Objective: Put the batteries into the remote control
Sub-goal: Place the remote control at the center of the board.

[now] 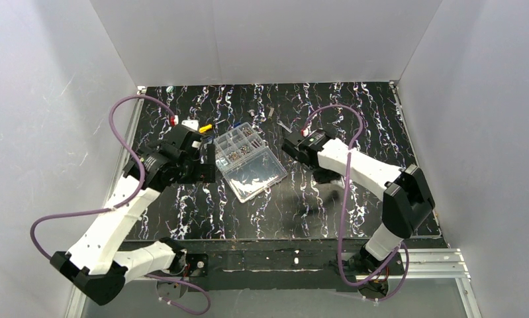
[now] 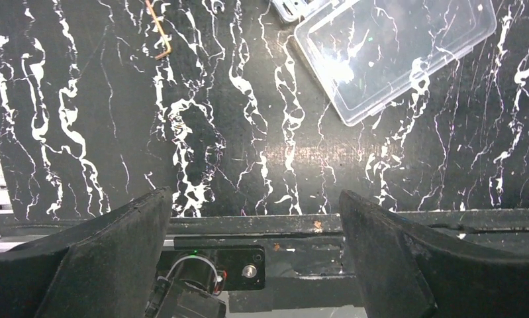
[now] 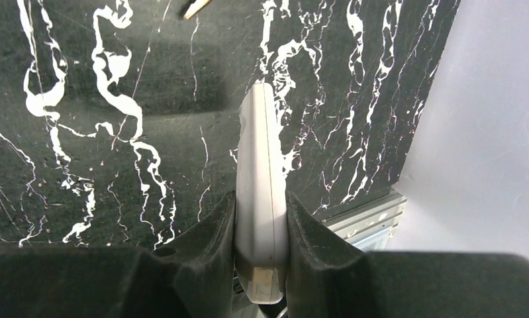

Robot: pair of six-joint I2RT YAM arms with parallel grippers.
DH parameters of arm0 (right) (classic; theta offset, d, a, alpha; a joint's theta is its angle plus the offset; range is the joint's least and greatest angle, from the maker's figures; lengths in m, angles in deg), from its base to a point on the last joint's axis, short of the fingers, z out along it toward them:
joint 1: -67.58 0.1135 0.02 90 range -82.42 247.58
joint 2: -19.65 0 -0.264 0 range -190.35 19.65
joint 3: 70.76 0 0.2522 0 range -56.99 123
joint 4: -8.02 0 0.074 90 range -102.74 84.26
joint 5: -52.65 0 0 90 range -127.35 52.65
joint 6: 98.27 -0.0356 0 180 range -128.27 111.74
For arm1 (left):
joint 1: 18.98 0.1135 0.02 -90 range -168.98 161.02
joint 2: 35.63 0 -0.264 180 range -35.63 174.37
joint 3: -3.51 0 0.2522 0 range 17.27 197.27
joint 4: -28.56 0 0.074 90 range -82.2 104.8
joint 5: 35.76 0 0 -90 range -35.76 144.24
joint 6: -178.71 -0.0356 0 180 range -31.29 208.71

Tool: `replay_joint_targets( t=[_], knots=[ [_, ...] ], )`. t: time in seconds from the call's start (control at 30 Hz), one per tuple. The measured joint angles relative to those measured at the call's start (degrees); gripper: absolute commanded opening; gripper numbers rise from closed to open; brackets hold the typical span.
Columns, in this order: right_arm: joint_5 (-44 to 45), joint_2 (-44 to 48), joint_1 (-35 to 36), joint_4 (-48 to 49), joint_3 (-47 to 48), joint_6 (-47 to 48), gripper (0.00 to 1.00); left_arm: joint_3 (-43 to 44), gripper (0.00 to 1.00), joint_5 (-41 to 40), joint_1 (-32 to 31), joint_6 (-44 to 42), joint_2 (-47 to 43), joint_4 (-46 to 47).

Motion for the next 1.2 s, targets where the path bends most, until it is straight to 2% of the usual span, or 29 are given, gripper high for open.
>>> replay_joint_targets(
  t=[0.13,0.3,0.4,0.47,0.77,1.2],
  knots=[
    [-0.2,-1.6,1.9,1.2,-1.4,0.3,0.08,-0.8,0.98,-2.0,0.2,0.5,-2.3,0.3],
    [-1.8,-2.6,4.8,4.5,-3.8,1.0,0.16,-0.7,0.98,-2.5,0.2,1.5,-0.8,0.0],
    [-2.1,-4.5,6.2,5.1,-3.9,0.9,0.37,-0.7,0.98,-1.9,0.2,2.3,-0.3,0.1],
    [-1.3,-5.8,7.2,5.2,-3.9,0.8,0.43,-0.7,0.98,-1.5,0.2,2.8,-0.4,0.1],
    [-1.9,-8.7,11.0,6.9,-4.3,-0.1,0.57,-1.0,0.98,0.8,0.2,4.9,-0.6,1.0],
    [-3.0,-11.5,12.2,9.5,-4.7,-0.2,0.66,-2.0,0.98,4.0,0.2,6.4,-0.6,2.7]
  ],
)
